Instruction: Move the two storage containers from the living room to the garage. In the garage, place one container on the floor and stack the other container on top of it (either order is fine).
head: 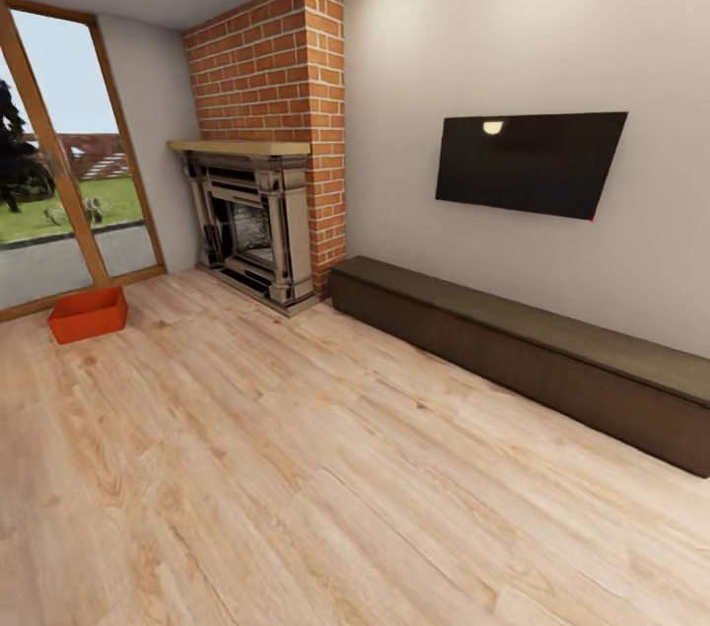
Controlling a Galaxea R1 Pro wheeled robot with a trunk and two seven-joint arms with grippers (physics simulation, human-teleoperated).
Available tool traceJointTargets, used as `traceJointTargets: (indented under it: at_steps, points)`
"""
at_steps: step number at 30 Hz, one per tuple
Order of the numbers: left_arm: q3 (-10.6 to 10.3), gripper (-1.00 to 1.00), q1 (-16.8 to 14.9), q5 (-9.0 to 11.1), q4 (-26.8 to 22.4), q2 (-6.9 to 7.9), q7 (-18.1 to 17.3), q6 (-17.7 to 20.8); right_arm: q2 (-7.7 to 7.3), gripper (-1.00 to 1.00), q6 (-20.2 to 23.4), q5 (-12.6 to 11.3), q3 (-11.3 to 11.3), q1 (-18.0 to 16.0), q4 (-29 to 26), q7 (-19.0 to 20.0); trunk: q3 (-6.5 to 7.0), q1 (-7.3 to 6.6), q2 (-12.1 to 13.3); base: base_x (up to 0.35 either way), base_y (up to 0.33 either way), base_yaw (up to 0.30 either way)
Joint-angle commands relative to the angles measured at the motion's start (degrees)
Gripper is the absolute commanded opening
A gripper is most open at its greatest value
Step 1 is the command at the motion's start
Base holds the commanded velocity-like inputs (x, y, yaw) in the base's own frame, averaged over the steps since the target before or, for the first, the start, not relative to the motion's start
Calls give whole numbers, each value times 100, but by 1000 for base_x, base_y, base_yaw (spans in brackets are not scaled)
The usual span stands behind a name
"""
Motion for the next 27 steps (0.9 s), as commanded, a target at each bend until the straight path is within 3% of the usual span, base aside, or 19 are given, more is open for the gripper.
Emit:
traceJointTargets:
  at_steps: [1,27]
  points:
    - [28,100,-5,47,-3,-2,7,22,5,100,-27,-44,47,-4,14,-6,-6,3,-3,324,0,260]
    - [28,100,14,40,-3,-7,7,7,-1,100,-79,-36,32,-5,14,-7,-6,3,-3,323,0,269]
